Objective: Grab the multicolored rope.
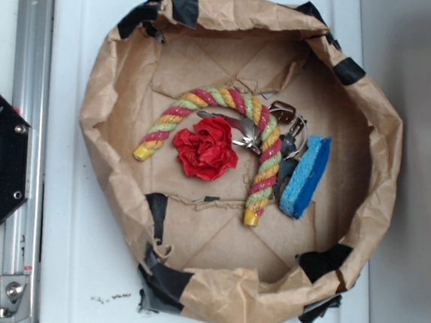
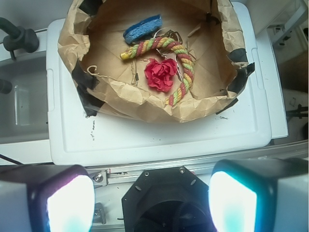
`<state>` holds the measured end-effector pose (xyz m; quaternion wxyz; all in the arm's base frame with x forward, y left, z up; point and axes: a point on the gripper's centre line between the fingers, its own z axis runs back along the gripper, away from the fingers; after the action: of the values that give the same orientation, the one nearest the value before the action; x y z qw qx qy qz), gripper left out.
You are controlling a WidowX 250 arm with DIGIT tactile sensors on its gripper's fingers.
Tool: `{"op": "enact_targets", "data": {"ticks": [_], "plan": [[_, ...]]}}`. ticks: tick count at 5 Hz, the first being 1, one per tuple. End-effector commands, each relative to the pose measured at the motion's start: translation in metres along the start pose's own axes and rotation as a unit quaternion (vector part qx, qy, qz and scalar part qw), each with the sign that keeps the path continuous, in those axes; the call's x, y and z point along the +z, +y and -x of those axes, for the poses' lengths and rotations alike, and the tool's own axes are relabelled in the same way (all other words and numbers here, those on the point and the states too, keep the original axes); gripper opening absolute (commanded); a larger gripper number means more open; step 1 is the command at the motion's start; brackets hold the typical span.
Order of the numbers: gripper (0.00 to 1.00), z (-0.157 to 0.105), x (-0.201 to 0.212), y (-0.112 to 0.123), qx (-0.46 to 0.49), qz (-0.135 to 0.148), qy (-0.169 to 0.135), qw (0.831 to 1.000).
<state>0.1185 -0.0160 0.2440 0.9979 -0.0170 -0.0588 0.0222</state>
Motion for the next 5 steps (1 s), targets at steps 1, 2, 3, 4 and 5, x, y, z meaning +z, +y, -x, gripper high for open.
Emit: {"op": "enact_targets", "data": {"ticks": [1,2,3,4,5], "plan": [[1.0,0.0,0.0,0.0,0.0,0.0,0.0,1.0],[1.0,-0.046,-0.043,0.014,-0.031,-0.004,0.005,0.999],[1.0,-0.094,-0.078,0.027,-0.012,-0.033,-0.022,0.999],[1.0,-0.114,-0.122,0.041,-0.027,-0.046,0.002,0.999],[1.0,-0.117,-0.155,0.05,-0.085,-0.045,0.021,0.995]]}}
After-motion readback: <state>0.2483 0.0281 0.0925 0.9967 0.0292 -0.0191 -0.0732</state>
